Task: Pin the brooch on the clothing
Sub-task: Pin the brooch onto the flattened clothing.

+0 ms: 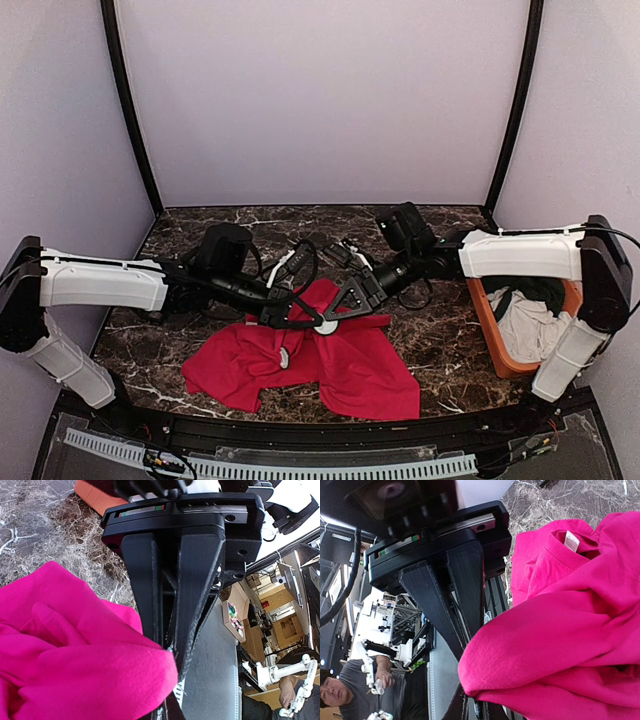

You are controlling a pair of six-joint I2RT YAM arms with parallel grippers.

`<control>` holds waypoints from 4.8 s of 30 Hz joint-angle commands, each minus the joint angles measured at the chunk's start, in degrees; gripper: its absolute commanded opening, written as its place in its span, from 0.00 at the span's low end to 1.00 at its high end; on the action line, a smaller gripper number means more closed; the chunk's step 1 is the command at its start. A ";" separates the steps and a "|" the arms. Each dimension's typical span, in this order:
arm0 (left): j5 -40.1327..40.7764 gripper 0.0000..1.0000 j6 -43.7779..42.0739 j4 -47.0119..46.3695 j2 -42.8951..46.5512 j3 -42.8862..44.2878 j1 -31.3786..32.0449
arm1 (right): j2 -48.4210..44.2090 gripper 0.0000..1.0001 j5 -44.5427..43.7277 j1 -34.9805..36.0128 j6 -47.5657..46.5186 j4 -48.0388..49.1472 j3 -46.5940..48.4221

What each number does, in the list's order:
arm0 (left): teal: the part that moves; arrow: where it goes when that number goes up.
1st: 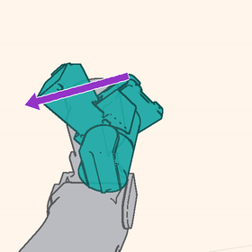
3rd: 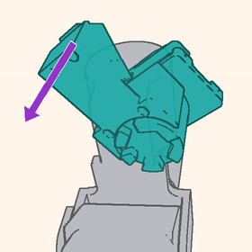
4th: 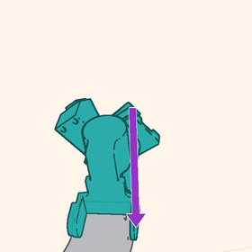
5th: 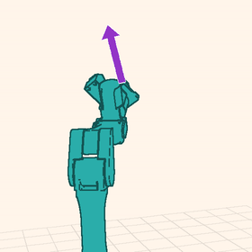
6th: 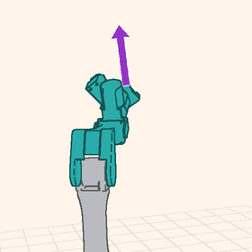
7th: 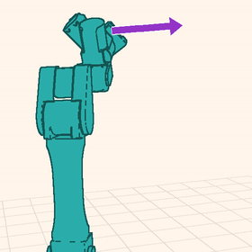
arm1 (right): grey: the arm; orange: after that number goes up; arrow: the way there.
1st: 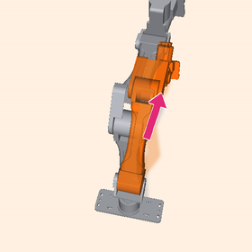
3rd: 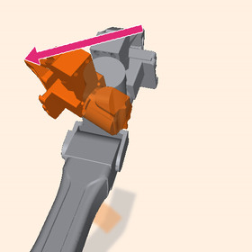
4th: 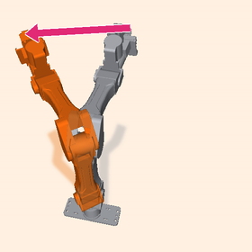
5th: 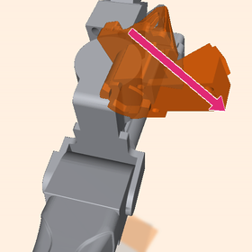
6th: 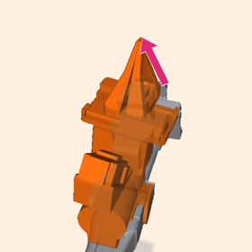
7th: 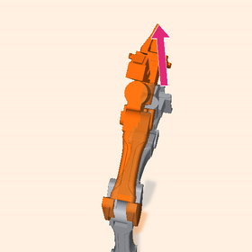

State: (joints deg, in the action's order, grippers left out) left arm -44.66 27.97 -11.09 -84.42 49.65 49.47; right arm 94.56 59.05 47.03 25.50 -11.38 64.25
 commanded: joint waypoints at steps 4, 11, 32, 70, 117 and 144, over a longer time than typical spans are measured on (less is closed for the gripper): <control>-2.96 0.01 1.38 -6.46 1.21 -1.00 -0.24 | -1.33 0.05 -6.76 0.61 -2.46 -2.76 0.53; -3.20 0.01 2.92 -8.21 1.04 -1.51 -0.37 | -0.93 0.04 -11.34 2.05 -4.43 -5.03 1.72; 4.88 0.01 -6.16 5.44 2.41 1.43 -0.32 | 4.67 0.17 -21.97 4.13 -10.34 -16.85 7.97; 4.07 0.01 -4.00 2.22 3.10 -0.17 -0.12 | 7.76 0.06 -36.05 8.31 -11.23 -21.21 12.97; 6.04 0.01 -6.96 6.23 4.52 0.30 -0.12 | 1.75 0.27 -10.23 3.29 -10.46 -14.78 8.93; 7.29 0.01 -7.40 6.28 4.24 -0.61 -0.09 | 6.19 0.16 -13.24 3.25 -4.92 -15.19 11.76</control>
State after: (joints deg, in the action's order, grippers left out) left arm -36.95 21.58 -4.08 -81.82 48.71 49.15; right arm 99.83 46.89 50.46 19.92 -27.05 74.65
